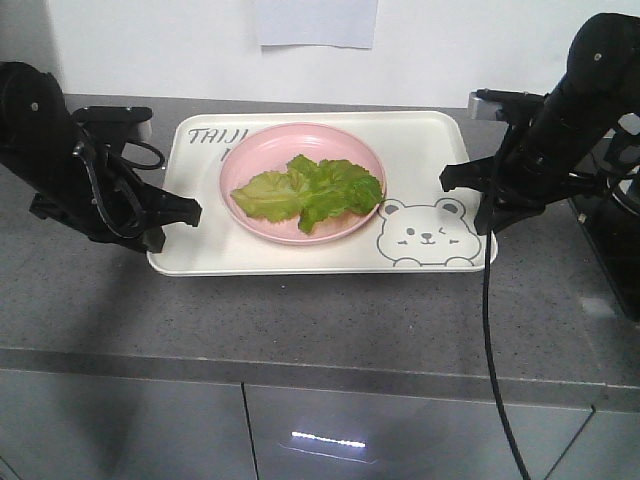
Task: Transfer vegetables to tray and serve
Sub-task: 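Hold the tray above the countertop while the base aligns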
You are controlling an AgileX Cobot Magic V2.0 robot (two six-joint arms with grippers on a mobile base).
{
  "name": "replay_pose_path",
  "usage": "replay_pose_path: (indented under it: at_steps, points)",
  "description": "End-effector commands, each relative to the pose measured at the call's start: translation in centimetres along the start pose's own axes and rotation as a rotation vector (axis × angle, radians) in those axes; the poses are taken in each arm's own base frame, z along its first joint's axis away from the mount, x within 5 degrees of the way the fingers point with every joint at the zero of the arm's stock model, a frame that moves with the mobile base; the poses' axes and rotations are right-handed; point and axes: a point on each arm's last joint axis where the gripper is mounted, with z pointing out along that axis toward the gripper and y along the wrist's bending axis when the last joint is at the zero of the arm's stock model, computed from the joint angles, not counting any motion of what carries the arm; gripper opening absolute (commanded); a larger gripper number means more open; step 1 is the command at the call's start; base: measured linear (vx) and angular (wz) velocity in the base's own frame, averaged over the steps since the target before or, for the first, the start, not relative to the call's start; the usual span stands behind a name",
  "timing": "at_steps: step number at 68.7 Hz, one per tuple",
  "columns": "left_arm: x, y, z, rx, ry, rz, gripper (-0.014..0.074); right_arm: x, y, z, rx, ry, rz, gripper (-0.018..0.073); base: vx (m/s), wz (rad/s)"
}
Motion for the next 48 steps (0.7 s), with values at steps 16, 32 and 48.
replay_pose_path:
  at_steps: [16, 32, 48]
  points:
    - [-1.03, -2.33, -3.15, 0.140, -0.166, -0.008, -0.0006, 0.47, 2.44, -3.29, -0.137, -0.063, -0.022, -0.0004, 0.02, 0.03]
    - [-1.03, -2.33, -3.15, 0.140, -0.166, -0.008, -0.0006, 0.47, 2.44, -3.29, -0.137, -0.063, -0.022, -0.0004, 0.03, 0.03]
    - [-1.03, -2.33, -3.15, 0.140, -0.166, -0.008, -0.0006, 0.47, 2.44, -3.29, -0.137, -0.063, -0.022, -0.0004, 0.03, 0.03]
